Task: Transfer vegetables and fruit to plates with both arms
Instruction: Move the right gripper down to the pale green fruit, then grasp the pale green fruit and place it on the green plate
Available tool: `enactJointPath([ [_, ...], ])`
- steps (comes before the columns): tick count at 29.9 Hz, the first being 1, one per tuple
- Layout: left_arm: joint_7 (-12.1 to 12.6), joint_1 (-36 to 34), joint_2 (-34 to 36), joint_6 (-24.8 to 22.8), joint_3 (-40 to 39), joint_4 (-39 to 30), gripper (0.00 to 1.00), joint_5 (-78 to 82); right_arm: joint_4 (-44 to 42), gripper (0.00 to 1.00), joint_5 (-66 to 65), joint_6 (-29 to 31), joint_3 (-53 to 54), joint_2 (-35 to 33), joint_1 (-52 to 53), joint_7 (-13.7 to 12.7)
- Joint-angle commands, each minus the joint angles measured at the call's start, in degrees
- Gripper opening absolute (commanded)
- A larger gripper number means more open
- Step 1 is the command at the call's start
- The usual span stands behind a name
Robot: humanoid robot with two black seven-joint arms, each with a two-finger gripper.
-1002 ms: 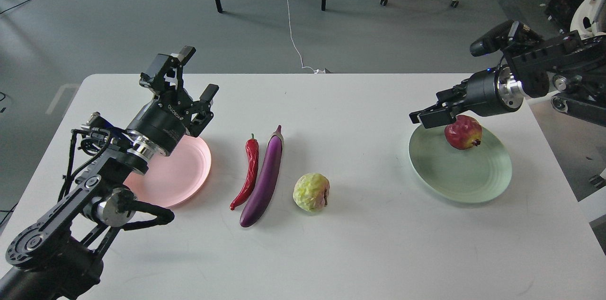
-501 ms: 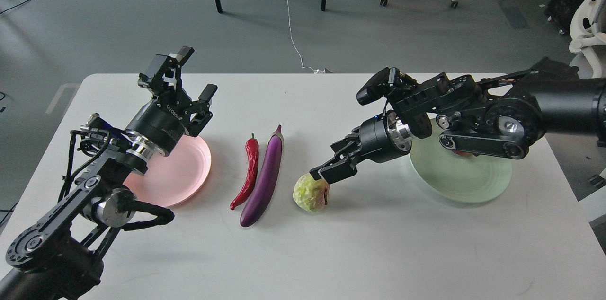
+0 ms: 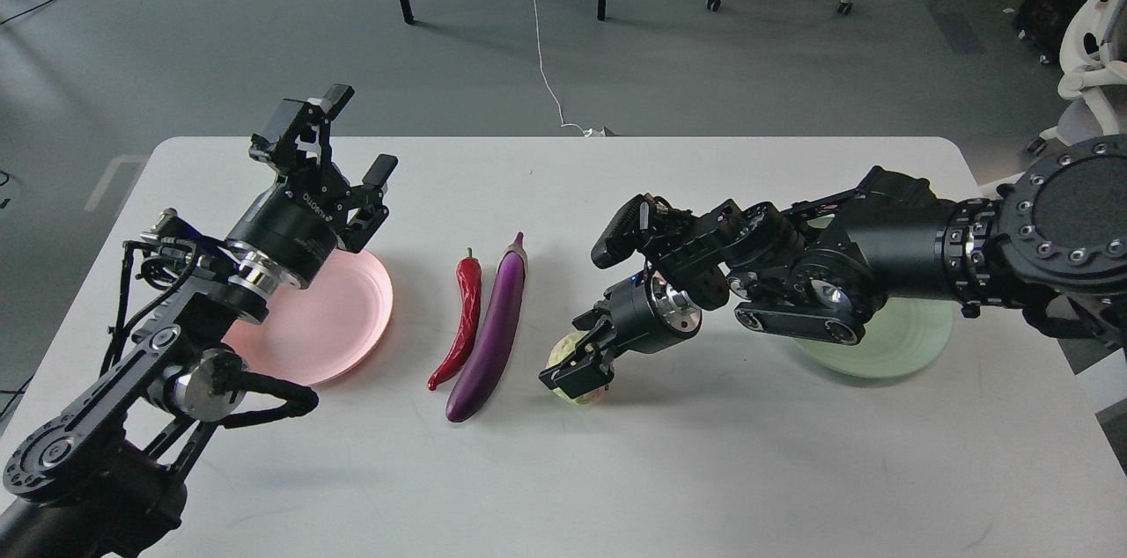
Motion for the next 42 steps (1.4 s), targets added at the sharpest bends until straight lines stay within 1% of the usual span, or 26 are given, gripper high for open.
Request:
enactJointPath([
  [1,-0.07,0.00,-0.04,0.02,0.07,0.00,0.98,-0.02,-0.17,0.53,0.00,0.00,-0.81,-0.03,-0.01,0.00],
  [3,0.02,0.00,-0.04,-0.07,0.07,0.00,0.98,-0.02,-0.17,0.32,0.00,0.00,-0.81,-0.03,-0.01,0.00],
  [4,0.02,0.00,-0.04,-0.07,0.07,0.00,0.98,-0.02,-0.08,0.30,0.00,0.00,-0.81,-0.03,0.07,0.00],
  [7,0.02,0.00,0.14,-0.07,-0.02,0.00,0.98,-0.02,0.18,0.29,0.08,0.00,-0.72,-0.38,1.12,0.00],
  [9,0.02,-0.08,0.22,-0.07,-0.11,0.00,0.98,-0.02,0.53,0.29,0.17,0.00,-0.37,-1.96,3.66,0.00],
  [12,0.02,-0.08,0.75,-0.16,-0.11,0.00,0.98,-0.11,4.12,0.31,0.00,0.00,-0.19,-7.83,8.58,0.00],
  [15,-0.07,0.00,0.75,-0.16,-0.02,0.00,0.98,-0.02,9.48,0.32,-1.40,0.26,-0.54,-16.35,12.37,0.00],
  [17,-0.07,0.00,0.58,-0.16,0.16,0.00,0.98,-0.02,12.74,0.33,-6.13,0.35,-0.63,-22.50,13.17,0.00],
  [21,-0.07,-0.08,0.31,-0.16,0.51,0.00,0.98,-0.02,15.12,0.33,-16.68,0.44,-0.81,-33.93,12.21,0.00],
  [24,-0.07,-0.08,0.23,-0.16,0.77,-0.09,0.98,-0.02,15.12,0.34,-20.83,0.35,-0.90,-39.57,8.97,0.00],
  [27,-0.07,-0.08,0.23,-0.07,0.95,-0.18,0.98,0.06,15.04,0.35,-21.19,0.35,-0.81,-42.91,6.06,0.00],
  [30,0.02,-0.08,0.40,0.02,1.04,-1.05,0.98,0.06,14.34,0.36,-21.19,0.35,-0.63,-44.06,3.69,0.00],
  [32,0.02,-0.08,0.58,0.11,1.04,-1.32,0.98,0.06,13.28,0.39,-21.19,0.18,-0.37,-44.24,2.45,0.00],
  [35,0.10,-0.08,0.58,0.19,1.04,-1.41,0.98,0.06,12.14,0.60,-21.19,-0.35,0.77,-44.15,0.69,0.00],
  [38,0.11,-0.08,0.66,0.19,1.04,-1.76,0.98,0.15,11.61,0.85,-21.19,-1.58,2.61,-44.24,-0.62,0.00],
  [40,0.11,-0.08,0.66,0.28,1.04,-1.76,0.98,0.06,11.61,0.94,-21.10,-1.84,3.67,-44.24,-1.07,0.00],
  [42,0.11,-0.08,0.66,0.28,0.95,-1.85,0.98,0.15,11.69,0.95,-21.01,-1.85,5.16,-44.42,-1.33,0.00],
])
